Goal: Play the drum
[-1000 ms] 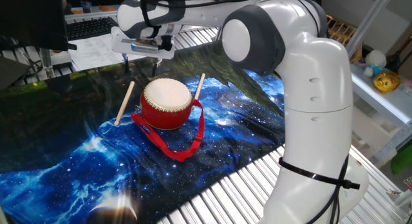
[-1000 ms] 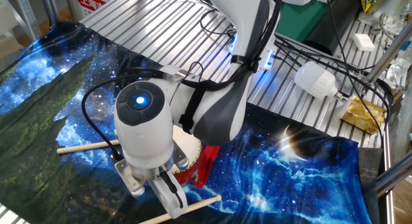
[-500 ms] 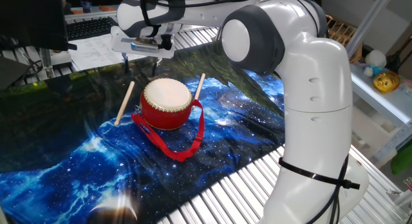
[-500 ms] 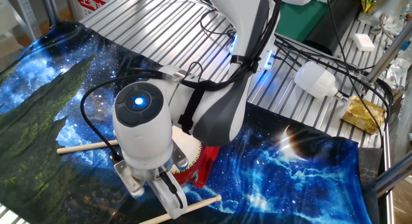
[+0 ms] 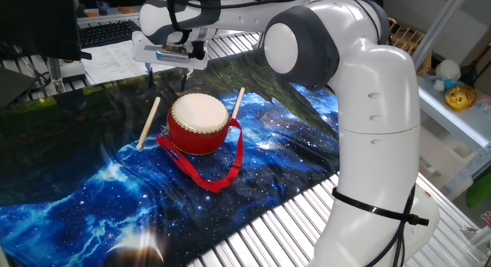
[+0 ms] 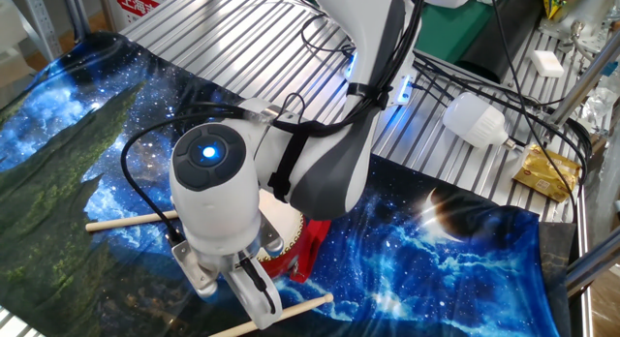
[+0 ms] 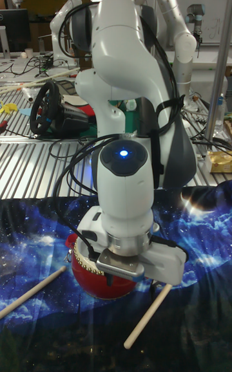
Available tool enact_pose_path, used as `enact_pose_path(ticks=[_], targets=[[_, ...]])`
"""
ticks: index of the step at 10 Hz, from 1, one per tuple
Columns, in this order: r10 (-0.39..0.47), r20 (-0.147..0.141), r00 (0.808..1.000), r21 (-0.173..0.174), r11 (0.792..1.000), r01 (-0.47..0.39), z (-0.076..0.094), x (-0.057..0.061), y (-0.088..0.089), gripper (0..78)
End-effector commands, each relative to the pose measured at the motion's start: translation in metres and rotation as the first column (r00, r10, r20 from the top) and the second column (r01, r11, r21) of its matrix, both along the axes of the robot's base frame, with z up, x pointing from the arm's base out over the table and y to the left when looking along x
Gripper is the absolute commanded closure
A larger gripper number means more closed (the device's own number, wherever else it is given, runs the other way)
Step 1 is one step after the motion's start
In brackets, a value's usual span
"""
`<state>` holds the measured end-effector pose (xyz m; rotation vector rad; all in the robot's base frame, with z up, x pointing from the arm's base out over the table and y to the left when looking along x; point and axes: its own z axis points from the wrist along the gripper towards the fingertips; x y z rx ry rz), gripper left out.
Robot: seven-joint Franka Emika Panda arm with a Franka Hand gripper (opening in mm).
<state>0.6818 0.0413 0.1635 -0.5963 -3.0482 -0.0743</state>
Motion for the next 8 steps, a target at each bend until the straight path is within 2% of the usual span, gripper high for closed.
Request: enact_pose_path(ticks=[1,5,6,8], targets=[[0.098,-0.016,0.995,0.006,0.995,-0.098,0.016,-0.004,-0.001,0.1],[0.095,-0.039,0.995,0.007,0.995,-0.095,0.048,-0.015,-0.006,0.1],[0.095,-0.039,0.995,0.007,0.995,-0.095,0.048,-0.015,-0.006,0.1],[0.094,-0.03,0.995,-0.005,0.996,-0.095,0.06,-0.028,-0.01,0.1]])
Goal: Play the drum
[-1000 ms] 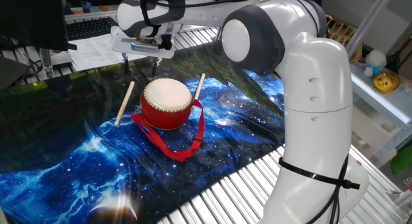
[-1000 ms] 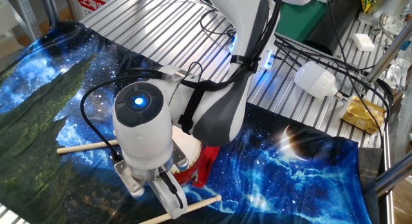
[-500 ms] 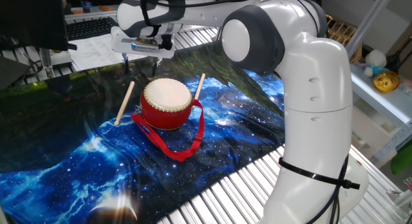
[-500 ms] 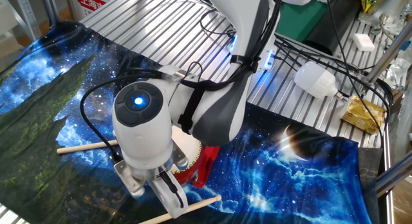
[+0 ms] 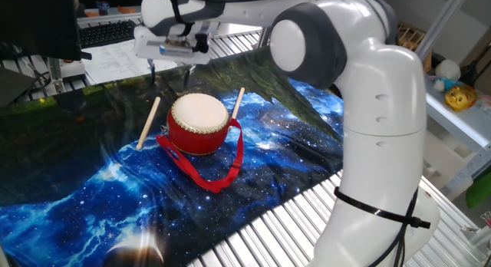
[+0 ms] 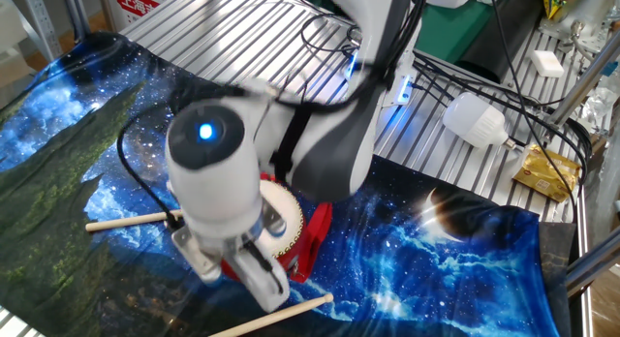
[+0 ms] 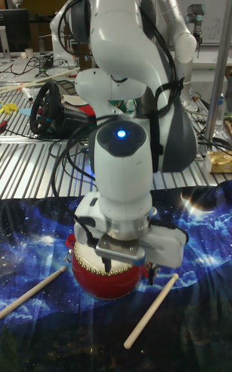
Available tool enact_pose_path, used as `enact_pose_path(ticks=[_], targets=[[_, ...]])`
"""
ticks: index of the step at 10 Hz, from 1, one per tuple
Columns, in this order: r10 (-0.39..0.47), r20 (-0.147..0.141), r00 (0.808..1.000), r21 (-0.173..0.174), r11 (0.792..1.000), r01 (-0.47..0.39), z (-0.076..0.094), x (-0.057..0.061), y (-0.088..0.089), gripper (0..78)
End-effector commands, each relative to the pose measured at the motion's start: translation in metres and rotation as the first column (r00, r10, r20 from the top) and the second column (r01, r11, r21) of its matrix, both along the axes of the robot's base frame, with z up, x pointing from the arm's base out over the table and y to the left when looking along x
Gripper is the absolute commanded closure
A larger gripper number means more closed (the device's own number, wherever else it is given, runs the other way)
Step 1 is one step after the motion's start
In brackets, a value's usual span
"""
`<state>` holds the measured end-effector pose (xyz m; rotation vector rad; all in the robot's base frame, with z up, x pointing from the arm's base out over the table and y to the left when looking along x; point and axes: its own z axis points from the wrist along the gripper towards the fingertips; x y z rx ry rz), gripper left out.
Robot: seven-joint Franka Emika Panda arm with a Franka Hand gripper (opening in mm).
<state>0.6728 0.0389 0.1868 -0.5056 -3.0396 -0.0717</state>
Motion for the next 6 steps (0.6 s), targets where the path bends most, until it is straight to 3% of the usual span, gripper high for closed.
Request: enact_pose_path(ticks=[1,2,3,4,6], targets=[[0.04,-0.004,0.999,-0.026,0.999,-0.041,0.042,-0.027,-0.01,0.1],[0.051,-0.004,0.999,-0.024,0.998,-0.051,0.048,-0.035,-0.013,0.1],[0.052,-0.004,0.999,-0.024,0.998,-0.052,0.049,-0.035,-0.014,0.1],[0.084,0.001,0.996,-0.021,0.996,-0.084,0.055,-0.05,-0.02,0.1],[0.107,0.002,0.994,-0.025,0.994,-0.107,0.057,-0.062,-0.024,0.1]])
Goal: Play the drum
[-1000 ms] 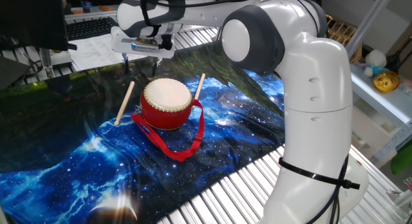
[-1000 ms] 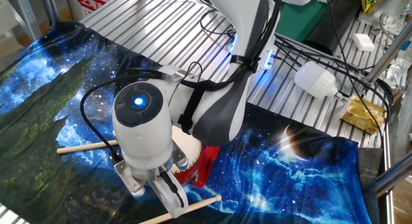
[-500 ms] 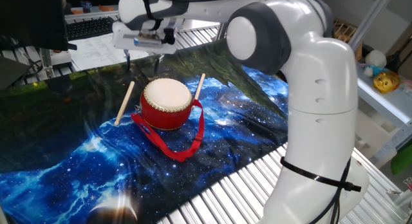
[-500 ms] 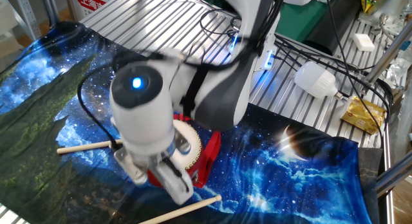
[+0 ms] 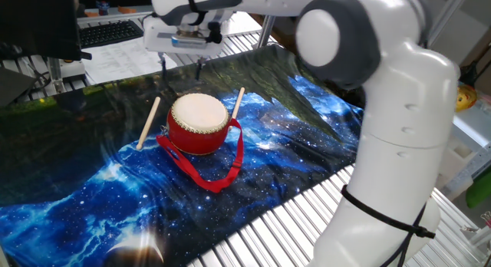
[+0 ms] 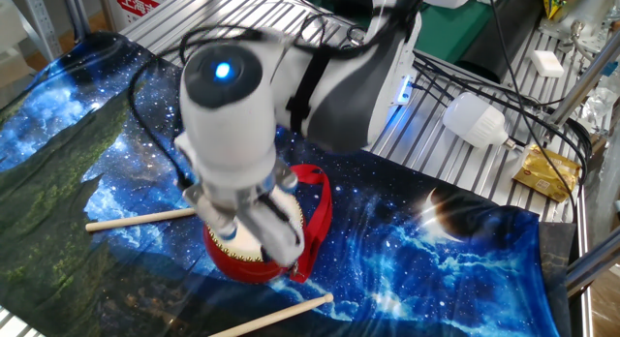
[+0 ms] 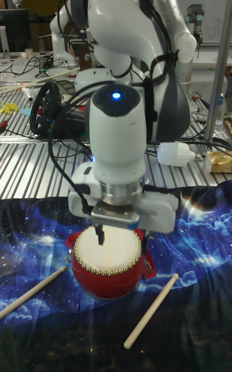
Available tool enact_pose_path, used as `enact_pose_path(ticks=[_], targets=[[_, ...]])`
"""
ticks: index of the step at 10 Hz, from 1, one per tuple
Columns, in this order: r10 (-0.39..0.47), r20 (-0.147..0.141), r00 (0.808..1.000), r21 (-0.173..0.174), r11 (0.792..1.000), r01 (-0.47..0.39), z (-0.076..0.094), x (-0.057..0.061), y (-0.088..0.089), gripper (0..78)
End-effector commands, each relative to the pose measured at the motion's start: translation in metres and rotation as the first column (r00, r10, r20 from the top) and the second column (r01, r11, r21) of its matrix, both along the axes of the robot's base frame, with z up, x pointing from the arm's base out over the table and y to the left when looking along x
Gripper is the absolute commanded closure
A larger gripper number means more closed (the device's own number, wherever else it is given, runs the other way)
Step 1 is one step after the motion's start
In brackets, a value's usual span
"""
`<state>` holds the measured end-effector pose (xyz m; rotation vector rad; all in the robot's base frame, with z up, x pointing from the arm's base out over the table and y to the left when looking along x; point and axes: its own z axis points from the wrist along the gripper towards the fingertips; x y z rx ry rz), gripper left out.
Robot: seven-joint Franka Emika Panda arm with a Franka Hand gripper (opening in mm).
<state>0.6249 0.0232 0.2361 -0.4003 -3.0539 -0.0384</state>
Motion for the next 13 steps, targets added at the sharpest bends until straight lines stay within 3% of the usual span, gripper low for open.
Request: enact_pose_path(ticks=[1,7,13], targets=[[0.048,0.007,0.999,-0.004,0.999,-0.048,0.007,-0.021,-0.011,0.1],[0.084,0.012,0.996,0.002,0.996,-0.085,0.006,-0.048,-0.023,0.1],[0.117,0.023,0.993,0.002,0.993,-0.117,0.009,-0.05,-0.025,0.1]])
